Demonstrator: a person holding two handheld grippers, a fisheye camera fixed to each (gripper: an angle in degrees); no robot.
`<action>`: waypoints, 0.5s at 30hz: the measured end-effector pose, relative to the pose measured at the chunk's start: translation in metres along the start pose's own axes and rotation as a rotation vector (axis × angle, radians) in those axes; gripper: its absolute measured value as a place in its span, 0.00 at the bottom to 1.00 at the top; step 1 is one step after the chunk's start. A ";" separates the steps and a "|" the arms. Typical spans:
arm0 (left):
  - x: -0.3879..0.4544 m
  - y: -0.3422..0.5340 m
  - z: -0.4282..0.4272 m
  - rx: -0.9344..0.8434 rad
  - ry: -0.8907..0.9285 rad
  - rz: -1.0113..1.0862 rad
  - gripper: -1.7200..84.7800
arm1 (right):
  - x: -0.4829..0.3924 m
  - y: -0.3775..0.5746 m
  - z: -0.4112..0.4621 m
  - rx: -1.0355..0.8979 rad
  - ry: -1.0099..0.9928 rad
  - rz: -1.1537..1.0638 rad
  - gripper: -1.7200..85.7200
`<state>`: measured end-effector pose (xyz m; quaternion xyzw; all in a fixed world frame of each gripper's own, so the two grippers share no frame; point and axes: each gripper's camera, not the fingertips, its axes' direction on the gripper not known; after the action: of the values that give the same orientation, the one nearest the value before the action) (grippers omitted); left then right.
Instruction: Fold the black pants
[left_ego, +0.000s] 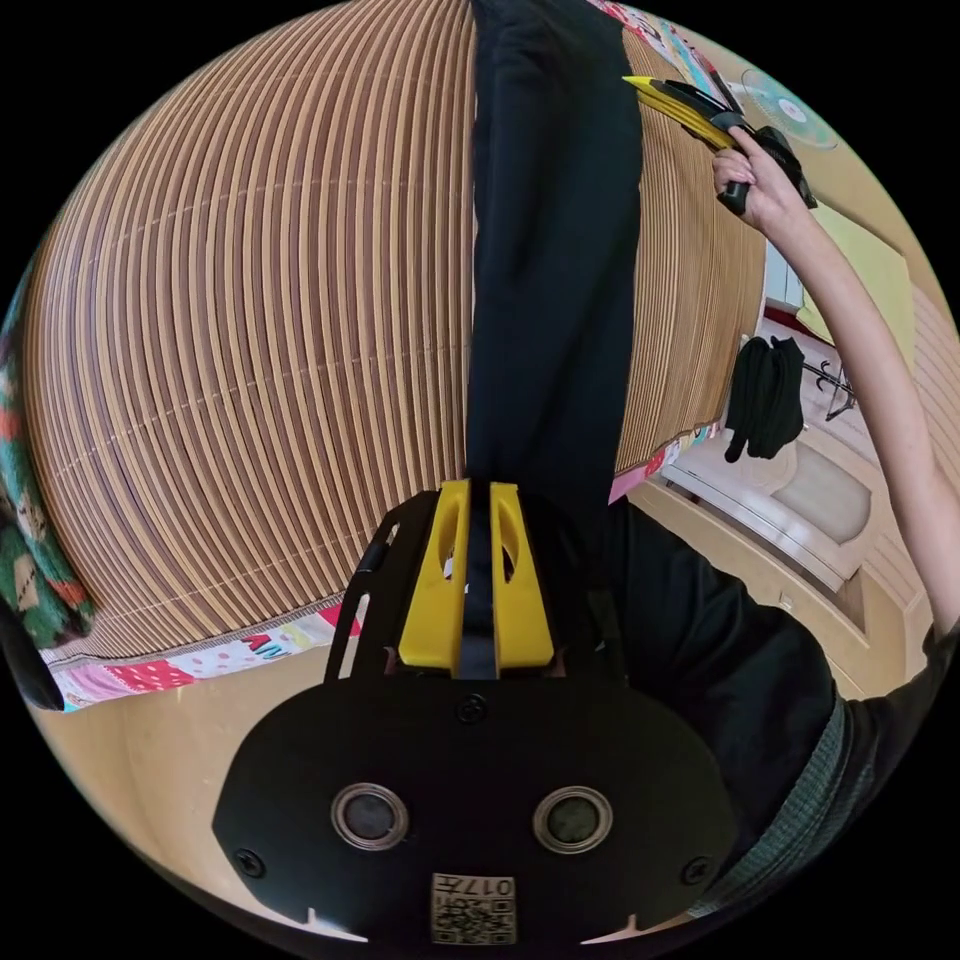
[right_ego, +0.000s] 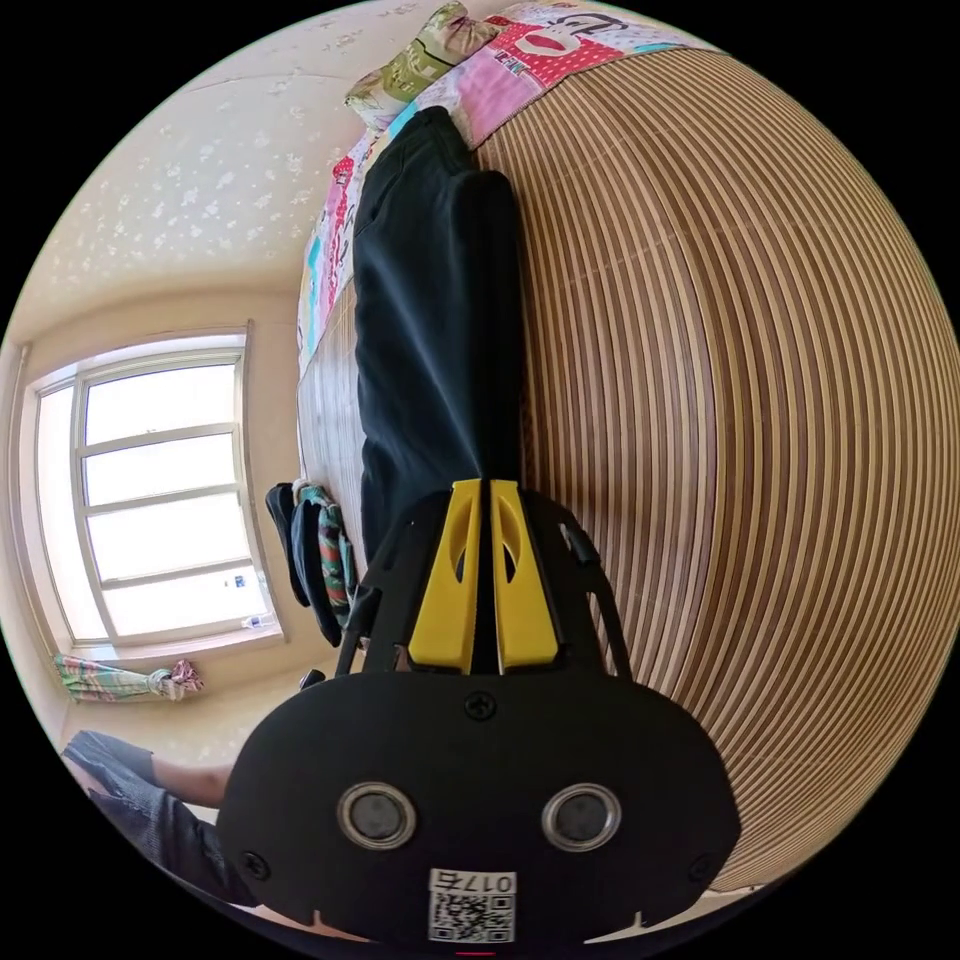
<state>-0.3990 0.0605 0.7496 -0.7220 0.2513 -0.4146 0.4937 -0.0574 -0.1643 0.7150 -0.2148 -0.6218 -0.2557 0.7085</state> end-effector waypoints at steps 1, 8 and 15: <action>-0.001 0.005 0.000 0.002 0.012 0.009 0.08 | -0.003 0.005 0.002 0.010 -0.004 -0.003 0.06; -0.027 0.025 -0.048 0.269 0.197 0.034 0.14 | 0.005 0.062 0.002 0.027 -0.115 0.002 0.15; -0.047 -0.015 -0.069 0.399 0.328 0.033 0.18 | 0.016 0.099 0.033 -0.079 -0.183 0.002 0.17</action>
<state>-0.4829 0.0676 0.7592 -0.5291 0.2528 -0.5595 0.5857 -0.0190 -0.0686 0.7362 -0.2655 -0.6730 -0.2588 0.6400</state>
